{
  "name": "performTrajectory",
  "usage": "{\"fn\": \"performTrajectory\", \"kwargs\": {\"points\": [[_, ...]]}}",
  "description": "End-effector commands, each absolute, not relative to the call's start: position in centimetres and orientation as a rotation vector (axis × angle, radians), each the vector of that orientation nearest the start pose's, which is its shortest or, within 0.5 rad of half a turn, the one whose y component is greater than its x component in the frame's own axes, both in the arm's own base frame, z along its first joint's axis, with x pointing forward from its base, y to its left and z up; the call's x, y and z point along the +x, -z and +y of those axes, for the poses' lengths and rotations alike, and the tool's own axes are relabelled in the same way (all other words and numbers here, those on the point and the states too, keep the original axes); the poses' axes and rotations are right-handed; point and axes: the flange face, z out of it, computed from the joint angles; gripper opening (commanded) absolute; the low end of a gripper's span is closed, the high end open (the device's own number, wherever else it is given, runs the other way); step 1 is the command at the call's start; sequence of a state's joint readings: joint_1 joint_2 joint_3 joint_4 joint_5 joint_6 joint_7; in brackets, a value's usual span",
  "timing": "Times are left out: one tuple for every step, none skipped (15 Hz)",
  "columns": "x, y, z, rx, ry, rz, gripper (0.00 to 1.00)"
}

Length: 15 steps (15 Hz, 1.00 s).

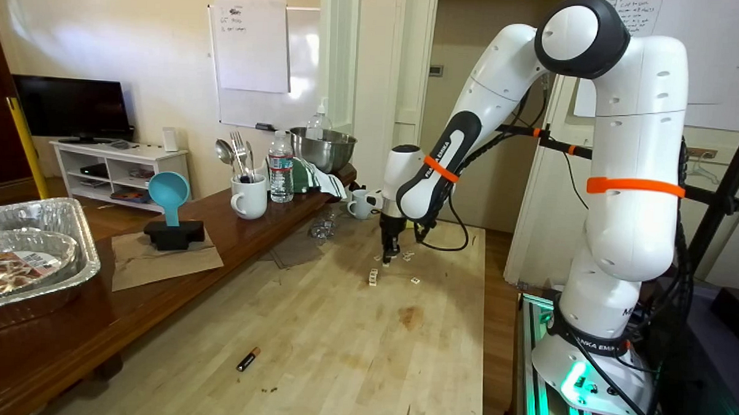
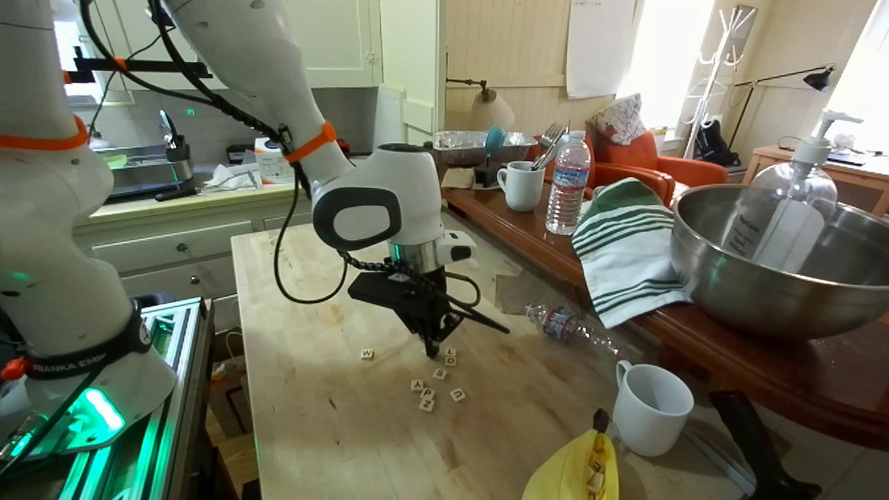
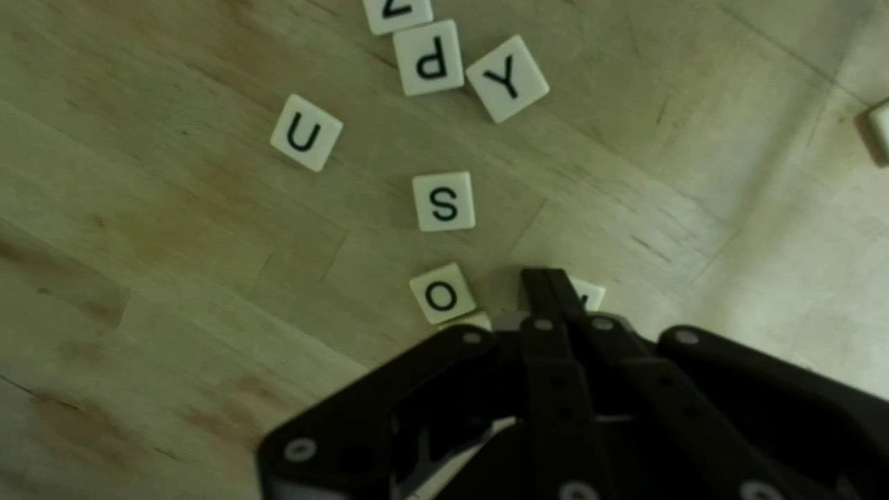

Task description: Replace the tile letter s with tile letter t, then add tile letter h to the word

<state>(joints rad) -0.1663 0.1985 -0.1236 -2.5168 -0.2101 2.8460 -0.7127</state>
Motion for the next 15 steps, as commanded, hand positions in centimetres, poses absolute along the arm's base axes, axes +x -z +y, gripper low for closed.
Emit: {"fn": "performTrajectory", "kwargs": {"points": [[46.6, -19.8, -11.6, -3.125, 0.073, -0.987, 0.0], [46.7, -19.8, -11.5, -3.124, 0.073, -0.987, 0.0], [46.8, -19.8, -11.3, -3.125, 0.075, -0.987, 0.0], [46.9, -19.8, -11.2, -3.127, 0.074, -0.986, 0.0], [47.0, -19.8, -11.0, -3.128, 0.075, -0.986, 0.0], [47.0, -19.8, -10.9, -3.128, 0.075, -0.987, 0.0], [47.1, -19.8, -10.8, -3.128, 0.076, -0.986, 0.0], [47.2, -19.8, -10.6, -3.129, 0.078, -0.986, 0.0], [47.3, -19.8, -10.6, -3.134, 0.088, -0.982, 0.0], [47.4, -19.9, -10.4, -3.133, 0.089, -0.981, 0.0], [47.5, -19.9, -10.3, -3.134, 0.092, -0.98, 0.0], [47.6, -19.9, -10.2, -3.136, 0.094, -0.977, 0.0], [47.7, -19.9, -10.1, -3.136, 0.095, -0.977, 0.0], [47.7, -19.8, -10.0, -3.135, 0.095, -0.978, 0.0], [47.8, -19.8, -9.9, -3.136, 0.094, -0.978, 0.0]]}}
